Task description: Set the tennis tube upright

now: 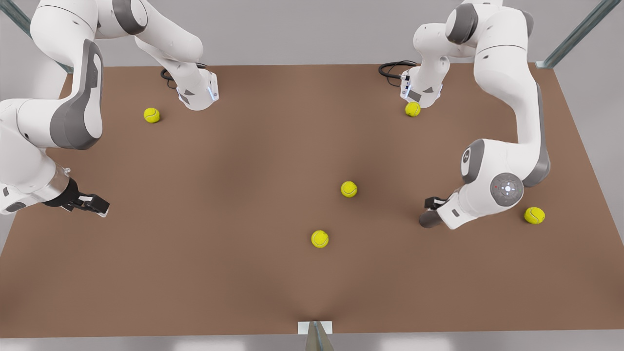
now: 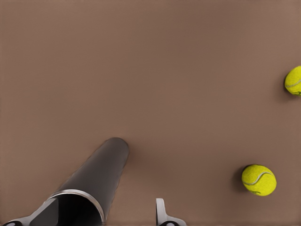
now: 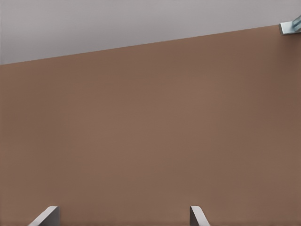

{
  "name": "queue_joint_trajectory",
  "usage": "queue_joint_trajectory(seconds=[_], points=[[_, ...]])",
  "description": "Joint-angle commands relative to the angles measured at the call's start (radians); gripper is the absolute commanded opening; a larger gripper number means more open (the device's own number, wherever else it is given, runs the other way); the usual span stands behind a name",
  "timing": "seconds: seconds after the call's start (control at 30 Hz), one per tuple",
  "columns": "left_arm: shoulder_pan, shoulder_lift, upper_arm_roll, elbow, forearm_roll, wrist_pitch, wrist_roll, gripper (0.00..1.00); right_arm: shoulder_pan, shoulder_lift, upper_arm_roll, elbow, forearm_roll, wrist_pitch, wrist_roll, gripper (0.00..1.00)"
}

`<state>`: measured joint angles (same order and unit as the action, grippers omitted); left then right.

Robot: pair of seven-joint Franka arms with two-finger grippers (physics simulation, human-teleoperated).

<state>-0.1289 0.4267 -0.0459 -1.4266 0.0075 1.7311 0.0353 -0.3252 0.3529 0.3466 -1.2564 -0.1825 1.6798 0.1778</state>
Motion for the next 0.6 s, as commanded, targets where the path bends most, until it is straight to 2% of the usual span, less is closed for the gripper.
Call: queue_joint_trajectory(seconds=[0.0,0.2,0.57], points=[[0.000,-0.008,0.000,0.000,0.017,-0.002,0.000,1.00,0.000,0.000,0.000,0.000,0.000,0.000,-0.001,1.00],[0.003,-0.155,-0.003,0.000,0.065,-0.142,-0.002,1.00,0.012,0.000,0.002,-0.002,0.002,-0.008,-0.064,1.00],[0.003,-0.169,-0.003,0.000,0.072,-0.151,0.000,1.00,0.032,0.000,0.002,-0.005,0.000,-0.008,-0.061,1.00]])
